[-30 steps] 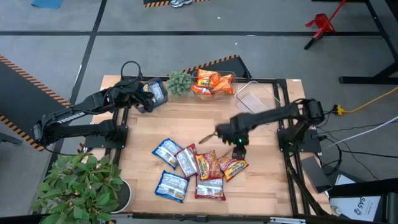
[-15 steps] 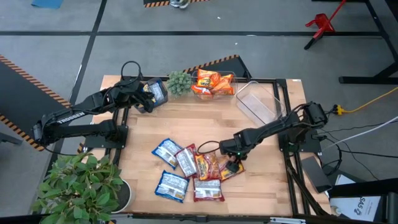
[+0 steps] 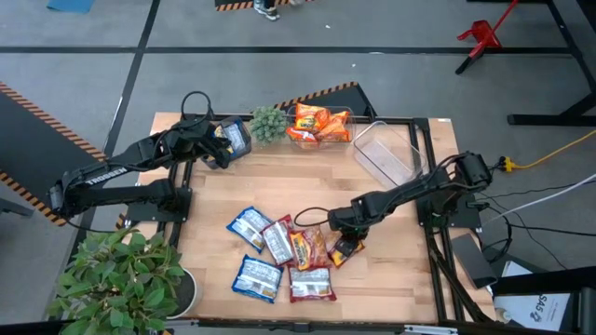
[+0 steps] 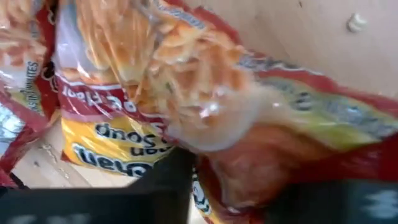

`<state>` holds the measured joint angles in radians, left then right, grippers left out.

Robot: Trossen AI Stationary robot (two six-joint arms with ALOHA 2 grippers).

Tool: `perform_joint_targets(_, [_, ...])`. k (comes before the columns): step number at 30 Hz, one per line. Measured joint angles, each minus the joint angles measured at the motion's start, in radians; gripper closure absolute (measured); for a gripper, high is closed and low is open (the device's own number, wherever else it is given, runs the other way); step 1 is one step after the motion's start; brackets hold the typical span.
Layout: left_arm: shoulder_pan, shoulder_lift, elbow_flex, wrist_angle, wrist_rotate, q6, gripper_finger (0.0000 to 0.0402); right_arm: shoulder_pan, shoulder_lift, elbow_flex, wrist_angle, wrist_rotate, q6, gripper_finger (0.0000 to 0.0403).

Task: Sort Maruchan noodles
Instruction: Put the red noodle pack into the right transparent bin

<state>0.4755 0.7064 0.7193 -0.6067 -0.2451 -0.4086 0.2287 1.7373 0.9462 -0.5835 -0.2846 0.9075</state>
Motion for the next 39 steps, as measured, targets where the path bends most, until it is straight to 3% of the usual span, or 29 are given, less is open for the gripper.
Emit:
perform_joint_targets(3, [0.000, 0.000, 0.000, 0.000, 0.000, -0.001, 0.0333, 0.000, -0.016, 0.001, -0.006, 0.000, -0.028, 0.0342])
perform_joint_targets(9, [0.000, 0.000, 0.000, -0.001, 0.000, -0.005, 0.0333, -0.020, -0.103, -0.002, -0.064, -0.018, -0.049, 0.0342])
perform_joint_targets(15, [0.000, 0.000, 0.000, -0.001, -0.006, -0.006, 0.0333, -0.104, -0.283, -0.001, -0.162, 0.003, -0.050, 0.0342])
perform_joint_targets(28, [0.000, 0.000, 0.000, 0.000, -0.027, -0.029, 0.0333, -0.558, -0.705, 0.000, -0.286, 0.336, 0.056, 0.0342])
perform_joint_targets(33, [0.000, 0.000, 0.000, 0.001, -0.035, -0.029, 0.0333, -0.735, -0.741, 0.001, -0.382, 0.411, 0.092, 0.0342])
perform_joint_targets(39, [0.000, 0.000, 0.000, 0.001, -0.045, -0.029, 0.0333, -0.850, -0.699, -0.040, -0.396, 0.460, 0.145, 0.0342])
